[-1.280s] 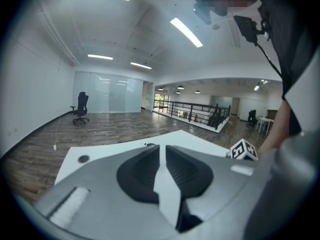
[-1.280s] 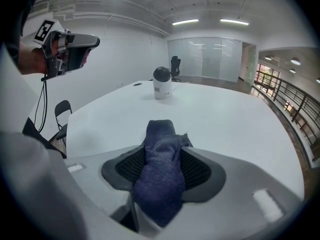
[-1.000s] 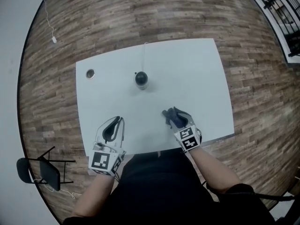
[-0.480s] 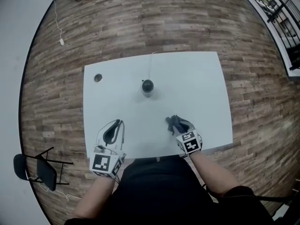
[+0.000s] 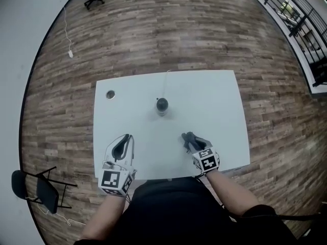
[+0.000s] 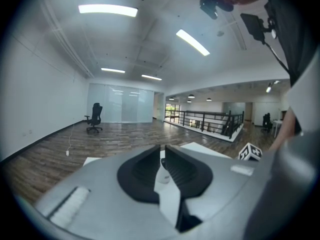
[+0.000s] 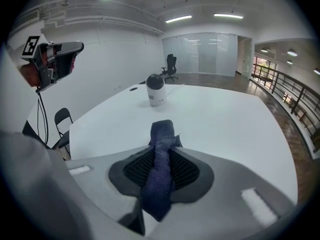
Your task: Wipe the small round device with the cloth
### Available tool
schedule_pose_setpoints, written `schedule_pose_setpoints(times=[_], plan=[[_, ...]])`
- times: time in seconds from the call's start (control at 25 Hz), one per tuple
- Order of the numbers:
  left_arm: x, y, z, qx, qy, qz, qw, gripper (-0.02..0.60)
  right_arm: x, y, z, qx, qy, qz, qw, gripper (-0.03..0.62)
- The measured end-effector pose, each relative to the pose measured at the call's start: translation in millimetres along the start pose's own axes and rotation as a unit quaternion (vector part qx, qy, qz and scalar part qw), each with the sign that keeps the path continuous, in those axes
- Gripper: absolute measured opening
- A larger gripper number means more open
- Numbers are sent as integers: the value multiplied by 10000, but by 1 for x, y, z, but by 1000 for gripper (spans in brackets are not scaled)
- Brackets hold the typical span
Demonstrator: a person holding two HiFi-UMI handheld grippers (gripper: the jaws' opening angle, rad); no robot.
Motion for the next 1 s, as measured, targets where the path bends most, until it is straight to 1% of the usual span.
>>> schedule_pose_setpoints(times=[0.32, 0.52, 0.68, 0.84, 1.0], plan=[[-7, -1, 11, 29, -246, -25, 9997, 37, -32, -8, -12, 151, -402, -207, 9989, 95], [-17, 2, 15, 102, -381, 16, 9992, 35, -54, -3, -14, 178, -687, -296, 9970, 95], [-19, 10, 18, 53, -459, 54, 9989, 31, -76, -5, -17, 232, -929, -402, 9946, 95], [-23, 15, 17, 73, -528, 105, 9985, 6, -95, 0, -17, 157, -1072, -436, 9932, 94], [-23, 16, 15, 109, -499, 112, 9986, 6, -111, 2, -13, 110, -1147, -544, 9918, 94]])
Point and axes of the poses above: the fingertips, and each gripper's own axes: z forward along the fingers, y to its left, x out of its underside, the point moved 10 cm from there along -z, backward along the fingers, and after that the axes turned 5 degrees about -x, right-handed, at the moved point
